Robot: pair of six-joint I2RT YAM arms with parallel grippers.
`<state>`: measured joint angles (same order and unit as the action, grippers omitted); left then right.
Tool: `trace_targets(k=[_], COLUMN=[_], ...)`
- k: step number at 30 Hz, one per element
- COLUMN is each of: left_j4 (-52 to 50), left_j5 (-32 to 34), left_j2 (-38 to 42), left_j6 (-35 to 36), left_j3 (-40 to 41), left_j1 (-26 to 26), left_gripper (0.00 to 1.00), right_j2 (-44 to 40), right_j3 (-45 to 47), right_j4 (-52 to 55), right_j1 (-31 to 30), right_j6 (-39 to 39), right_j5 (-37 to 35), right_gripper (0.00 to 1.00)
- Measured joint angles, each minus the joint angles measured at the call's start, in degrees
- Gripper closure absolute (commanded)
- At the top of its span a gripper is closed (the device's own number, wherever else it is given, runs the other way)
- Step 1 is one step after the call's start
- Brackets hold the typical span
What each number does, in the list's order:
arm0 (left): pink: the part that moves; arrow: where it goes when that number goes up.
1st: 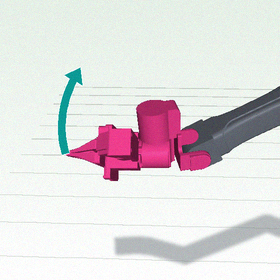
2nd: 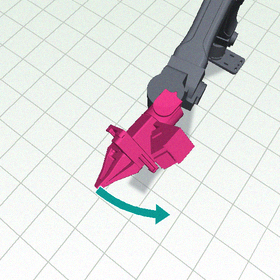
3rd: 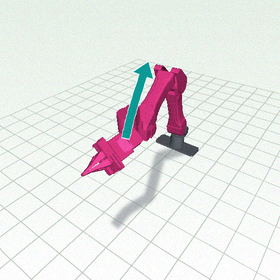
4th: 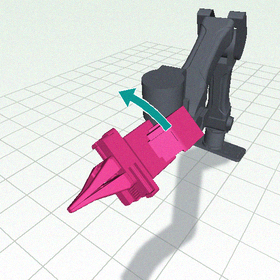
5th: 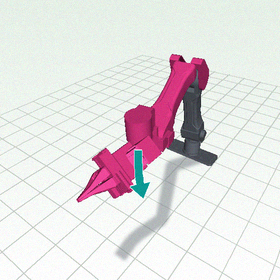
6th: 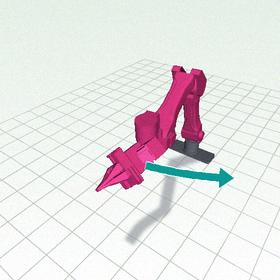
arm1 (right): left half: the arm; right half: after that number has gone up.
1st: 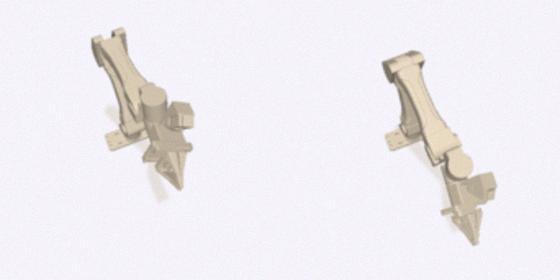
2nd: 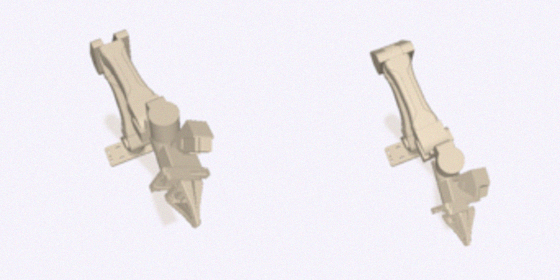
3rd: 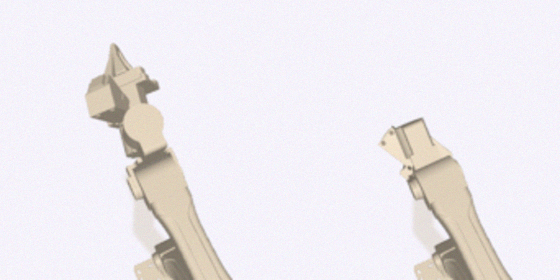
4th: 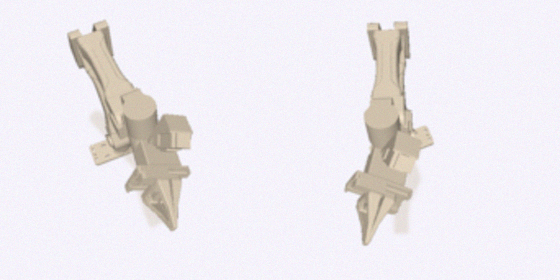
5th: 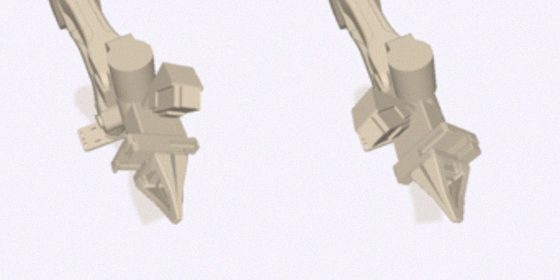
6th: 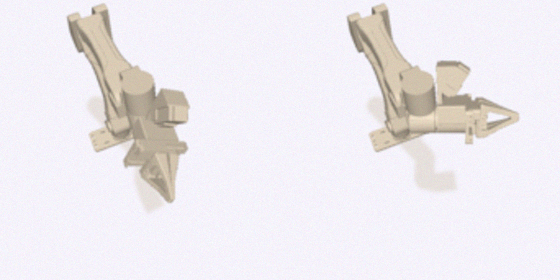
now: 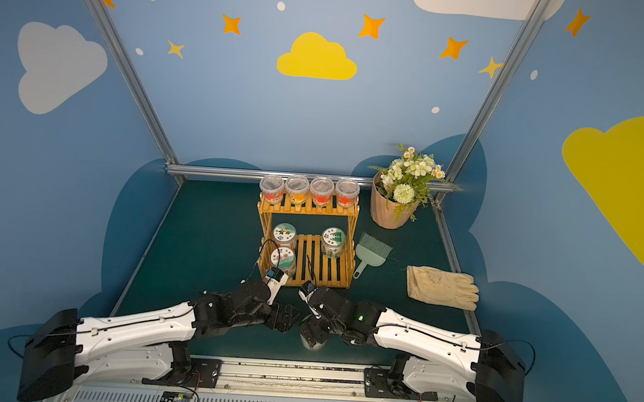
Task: Place the seed container on the shelf
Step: Pick up the seed jar at the center of the board.
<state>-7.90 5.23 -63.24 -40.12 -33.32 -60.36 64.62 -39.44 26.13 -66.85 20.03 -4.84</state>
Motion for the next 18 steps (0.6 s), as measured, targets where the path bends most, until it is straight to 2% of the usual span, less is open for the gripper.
trace_targets(k=[10,18], left_j4=[-1.9,-2.0], left_j5=[1.0,1.1], left_j2=[3.5,3.7], left_j6=[-0.7,-1.0], left_j3=[0.1,0.1], left_j1=[0.2,0.3], left_gripper=[0.00,0.00], right_j2=[-5.0,-5.8], right_j3=[3.4,4.4], right_j4=[0.4,0.1], right_j1=[0.1,0.2], right_j6=[2.2,-0.1], right_j5=[-1.5,5.4], right_gripper=[0.02,0.02])
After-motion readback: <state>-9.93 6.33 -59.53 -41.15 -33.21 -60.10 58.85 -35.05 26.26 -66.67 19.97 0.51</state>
